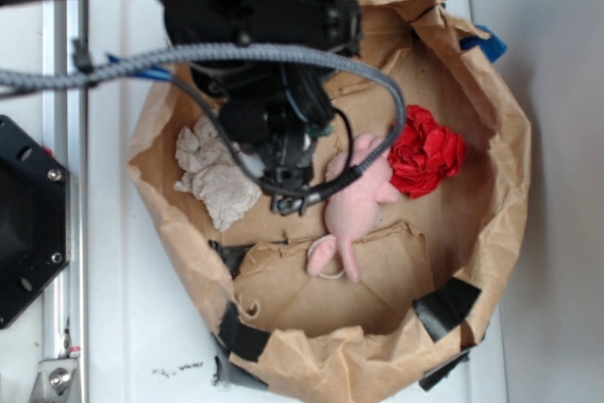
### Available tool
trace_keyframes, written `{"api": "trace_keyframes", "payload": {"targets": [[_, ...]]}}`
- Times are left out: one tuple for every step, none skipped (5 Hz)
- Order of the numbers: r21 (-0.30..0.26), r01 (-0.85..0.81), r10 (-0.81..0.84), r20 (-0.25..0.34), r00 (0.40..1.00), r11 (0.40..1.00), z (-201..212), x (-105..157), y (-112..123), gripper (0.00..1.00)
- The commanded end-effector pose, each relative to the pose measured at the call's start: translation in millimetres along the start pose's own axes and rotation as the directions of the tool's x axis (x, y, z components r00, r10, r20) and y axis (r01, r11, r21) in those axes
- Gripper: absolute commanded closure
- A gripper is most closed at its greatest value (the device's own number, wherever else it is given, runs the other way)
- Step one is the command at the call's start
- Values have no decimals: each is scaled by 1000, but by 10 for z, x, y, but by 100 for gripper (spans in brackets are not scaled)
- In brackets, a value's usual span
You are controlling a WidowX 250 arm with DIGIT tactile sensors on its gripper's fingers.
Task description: Grab the green sponge.
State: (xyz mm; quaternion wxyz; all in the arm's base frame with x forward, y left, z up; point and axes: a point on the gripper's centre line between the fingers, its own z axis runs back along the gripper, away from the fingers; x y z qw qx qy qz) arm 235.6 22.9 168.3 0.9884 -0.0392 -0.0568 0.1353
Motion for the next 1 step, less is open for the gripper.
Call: {"api": "trace_keyframes", "payload": {"targets": [[3, -14, 14, 57, 998, 1000, 89, 195, -87, 100]]}}
